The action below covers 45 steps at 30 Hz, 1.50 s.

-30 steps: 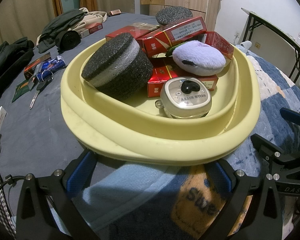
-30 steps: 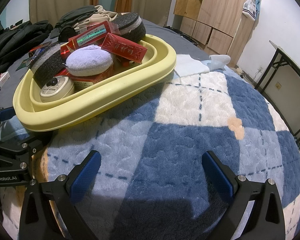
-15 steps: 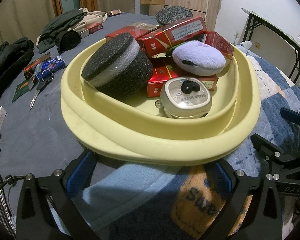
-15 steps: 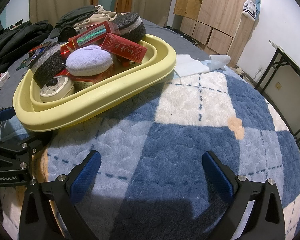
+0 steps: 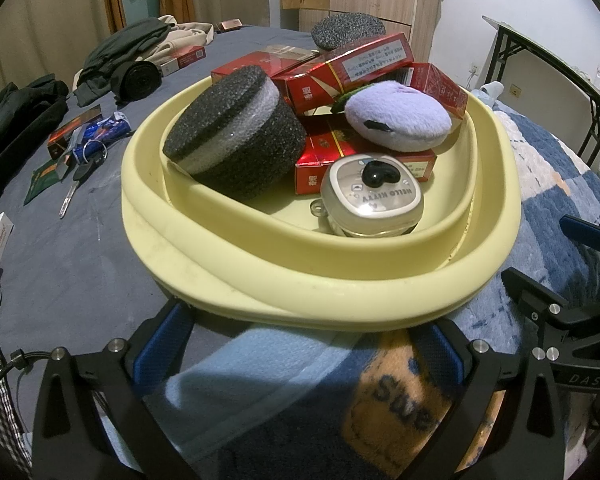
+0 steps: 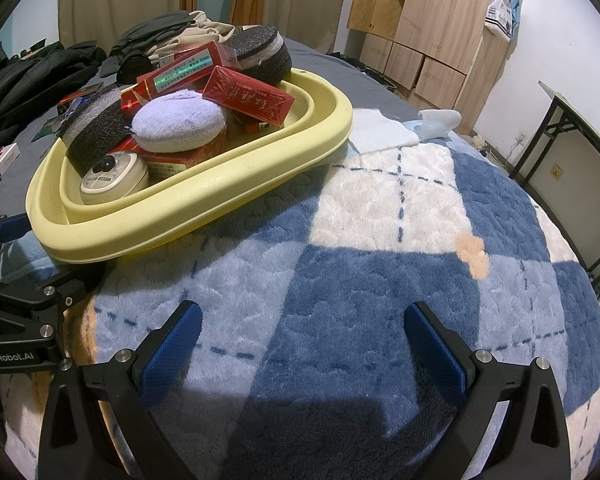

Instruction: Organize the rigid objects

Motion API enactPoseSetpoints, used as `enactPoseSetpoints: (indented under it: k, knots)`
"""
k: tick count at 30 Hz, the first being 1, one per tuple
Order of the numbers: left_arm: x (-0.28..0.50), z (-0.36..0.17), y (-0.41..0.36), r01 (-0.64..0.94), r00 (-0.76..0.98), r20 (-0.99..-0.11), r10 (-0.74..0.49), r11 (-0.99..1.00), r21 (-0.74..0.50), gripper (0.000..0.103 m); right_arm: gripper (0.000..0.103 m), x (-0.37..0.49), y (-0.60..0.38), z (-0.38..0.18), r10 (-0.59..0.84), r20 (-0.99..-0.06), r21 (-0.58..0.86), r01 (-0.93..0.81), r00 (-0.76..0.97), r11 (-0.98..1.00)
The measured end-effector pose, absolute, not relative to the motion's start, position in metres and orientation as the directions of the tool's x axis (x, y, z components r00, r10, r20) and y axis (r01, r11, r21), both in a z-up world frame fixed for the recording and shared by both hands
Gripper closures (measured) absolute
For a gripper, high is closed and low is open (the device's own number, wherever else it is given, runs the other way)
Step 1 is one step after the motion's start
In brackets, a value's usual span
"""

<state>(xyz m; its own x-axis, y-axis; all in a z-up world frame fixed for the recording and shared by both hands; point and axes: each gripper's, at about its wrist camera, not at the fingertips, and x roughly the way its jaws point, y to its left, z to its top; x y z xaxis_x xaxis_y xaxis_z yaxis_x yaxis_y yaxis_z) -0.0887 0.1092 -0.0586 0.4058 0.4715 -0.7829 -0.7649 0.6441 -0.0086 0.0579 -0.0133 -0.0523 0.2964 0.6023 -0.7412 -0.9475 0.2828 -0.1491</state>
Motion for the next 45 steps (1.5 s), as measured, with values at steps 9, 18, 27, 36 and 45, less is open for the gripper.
enactPoseSetpoints:
  k: [9,18,27,36,45]
  knots:
    - [-0.0887,-0.0587,0.1092,-0.765,0.406,-0.783,0.471,0.644,-0.009,0.000,0.000,0.0579,-0.0133,-0.0522,0.602,-0.741,-0.149,-0.948,0.296,0.283]
    - [-0.0888,-0.0586,0.1092,-0.765,0.406,-0.783,0.471,0.644,-0.009,0.000,0.000,0.0577,-0.0132,-0.0524,0.602,-0.740,-0.153,-0.947,0.300,0.283]
    - [-0.0887,-0.0586,0.1092,-0.765,0.406,-0.783,0.471,0.644,-0.009,0.000,0.000,0.0564,-0.0133,-0.0532,0.603,-0.737,-0.162,-0.946,0.306,0.282]
    - [-0.0888,-0.0586,0.1092,-0.765,0.406,-0.783,0.471,0.644,-0.009,0.000,0.000,0.0564,-0.0133,-0.0532,0.603,-0.737,-0.162,-0.946,0.306,0.282]
    - [-0.0887,-0.0587,0.1091,-0.765,0.406,-0.783,0.471,0.644,-0.009,0.000,0.000,0.0564,-0.0133,-0.0532,0.602,-0.737,-0.162,-0.946,0.306,0.282]
